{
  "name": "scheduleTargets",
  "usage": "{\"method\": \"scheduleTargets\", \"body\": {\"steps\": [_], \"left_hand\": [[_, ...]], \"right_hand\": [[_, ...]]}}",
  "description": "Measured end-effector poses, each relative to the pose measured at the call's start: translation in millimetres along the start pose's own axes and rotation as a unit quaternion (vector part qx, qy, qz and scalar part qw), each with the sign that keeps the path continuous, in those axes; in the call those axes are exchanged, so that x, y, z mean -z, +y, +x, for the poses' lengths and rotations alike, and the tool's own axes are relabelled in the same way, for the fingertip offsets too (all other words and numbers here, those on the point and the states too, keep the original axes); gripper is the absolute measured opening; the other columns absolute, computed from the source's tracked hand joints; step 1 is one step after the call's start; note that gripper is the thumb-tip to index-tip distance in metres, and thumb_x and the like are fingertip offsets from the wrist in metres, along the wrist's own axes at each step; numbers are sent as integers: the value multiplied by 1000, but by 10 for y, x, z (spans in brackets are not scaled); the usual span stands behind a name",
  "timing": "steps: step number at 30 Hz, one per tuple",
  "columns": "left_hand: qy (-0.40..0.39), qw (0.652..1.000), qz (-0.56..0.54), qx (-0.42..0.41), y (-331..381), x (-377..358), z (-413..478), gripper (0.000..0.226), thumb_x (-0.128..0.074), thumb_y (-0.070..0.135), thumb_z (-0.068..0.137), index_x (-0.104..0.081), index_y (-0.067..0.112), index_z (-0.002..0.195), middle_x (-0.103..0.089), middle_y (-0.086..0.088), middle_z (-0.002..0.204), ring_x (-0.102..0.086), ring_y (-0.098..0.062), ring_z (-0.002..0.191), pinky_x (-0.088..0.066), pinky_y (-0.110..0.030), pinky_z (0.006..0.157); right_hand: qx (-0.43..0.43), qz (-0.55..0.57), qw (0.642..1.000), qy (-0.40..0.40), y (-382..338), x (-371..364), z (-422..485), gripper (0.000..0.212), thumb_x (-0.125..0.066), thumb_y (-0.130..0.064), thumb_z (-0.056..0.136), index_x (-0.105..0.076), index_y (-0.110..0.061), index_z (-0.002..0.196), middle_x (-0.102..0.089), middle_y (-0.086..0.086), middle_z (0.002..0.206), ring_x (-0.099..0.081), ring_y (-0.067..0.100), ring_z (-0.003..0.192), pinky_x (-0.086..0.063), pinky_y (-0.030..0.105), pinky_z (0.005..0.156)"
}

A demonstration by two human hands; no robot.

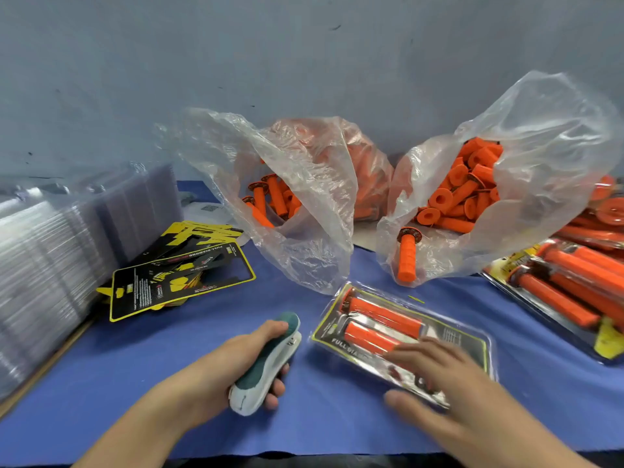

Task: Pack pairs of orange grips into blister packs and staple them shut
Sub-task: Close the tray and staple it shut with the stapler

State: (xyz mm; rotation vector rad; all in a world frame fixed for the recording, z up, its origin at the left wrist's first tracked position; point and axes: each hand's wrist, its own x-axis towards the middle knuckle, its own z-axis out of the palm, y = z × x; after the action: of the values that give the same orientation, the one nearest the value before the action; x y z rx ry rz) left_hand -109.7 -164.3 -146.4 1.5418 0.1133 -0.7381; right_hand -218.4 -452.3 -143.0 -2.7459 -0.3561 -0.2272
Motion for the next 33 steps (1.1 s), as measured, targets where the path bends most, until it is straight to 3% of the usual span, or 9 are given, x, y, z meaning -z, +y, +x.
{"method": "scheduleTargets", "body": {"steps": [4, 7, 10, 13, 16, 20, 24, 28, 33], "left_hand": [[-27, 998, 55, 35, -63, -51, -104, 60, -67, 64, 73, -68, 4, 81, -61, -16, 71, -58, -28, 55, -51, -30, 50], [-64, 994, 69, 55, -101, -49, -169, 65, -68, 71, 61, -71, 7, 71, -62, -18, 68, -58, -28, 52, -50, -30, 50], [-83, 991, 90, 54, -139, -111, -171, 67, -71, 76, 55, -71, 9, 68, -62, -19, 66, -59, -28, 50, -50, -28, 49], [-82, 993, 72, 33, -141, -212, -154, 65, -73, 74, 61, -71, 9, 68, -60, -20, 67, -58, -28, 50, -51, -29, 50], [-62, 997, 29, 24, -62, -346, -80, 61, -69, 62, 57, -69, 3, 72, -60, -21, 65, -57, -30, 46, -51, -30, 46], [-22, 999, -26, 14, 33, -434, 47, 66, -62, 54, 55, -63, -2, 91, -60, -22, 65, -54, -30, 42, -48, -32, 42], [-41, 998, -12, 37, -32, -446, 28, 75, -66, 56, 51, -62, 0, 100, -63, -21, 70, -54, -29, 43, -48, -32, 44], [-45, 999, 27, 15, -128, -507, -12, 57, -61, 59, 81, -65, 2, 91, -65, -13, 68, -56, -25, 46, -48, -28, 43], [-27, 998, 52, -17, -108, -603, -22, 59, -53, 63, 87, -65, 5, 85, -64, -9, 64, -56, -23, 45, -48, -25, 46]], "right_hand": [[67, -181, 976, 103, -160, -257, 188, 19, -66, -35, 75, -77, -35, 91, -72, -11, 95, -71, 27, 98, -57, 45, 83], [60, -290, 943, 148, -74, -383, 298, 37, -76, -16, 67, -76, -23, 103, -69, -1, 88, -70, 29, 85, -53, 56, 89], [73, -344, 920, 177, -65, -491, 333, 29, -66, -11, 77, -70, -21, 104, -61, 3, 86, -62, 30, 79, -48, 52, 92], [85, -347, 916, 185, -109, -545, 409, 39, -45, -13, 82, -68, -21, 113, -61, 4, 93, -59, 30, 78, -48, 47, 78], [92, -356, 912, 181, -172, -571, 548, 44, -41, -15, 81, -67, -23, 116, -62, 4, 93, -57, 28, 76, -44, 42, 71], [109, -333, 918, 186, -157, -583, 681, 33, -46, -17, 80, -68, -30, 101, -59, -1, 87, -57, 23, 73, -44, 38, 70], [106, -271, 934, 207, -46, -579, 690, 25, -69, -17, 81, -65, -29, 103, -56, -1, 90, -56, 24, 76, -45, 37, 68], [124, -253, 938, 203, -43, -584, 650, 23, -68, -14, 81, -67, -25, 101, -58, -3, 89, -56, 22, 76, -48, 34, 68], [147, -200, 950, 192, -64, -546, 605, 21, -69, -11, 78, -70, -22, 97, -56, -4, 81, -54, 17, 73, -48, 28, 65]]}}
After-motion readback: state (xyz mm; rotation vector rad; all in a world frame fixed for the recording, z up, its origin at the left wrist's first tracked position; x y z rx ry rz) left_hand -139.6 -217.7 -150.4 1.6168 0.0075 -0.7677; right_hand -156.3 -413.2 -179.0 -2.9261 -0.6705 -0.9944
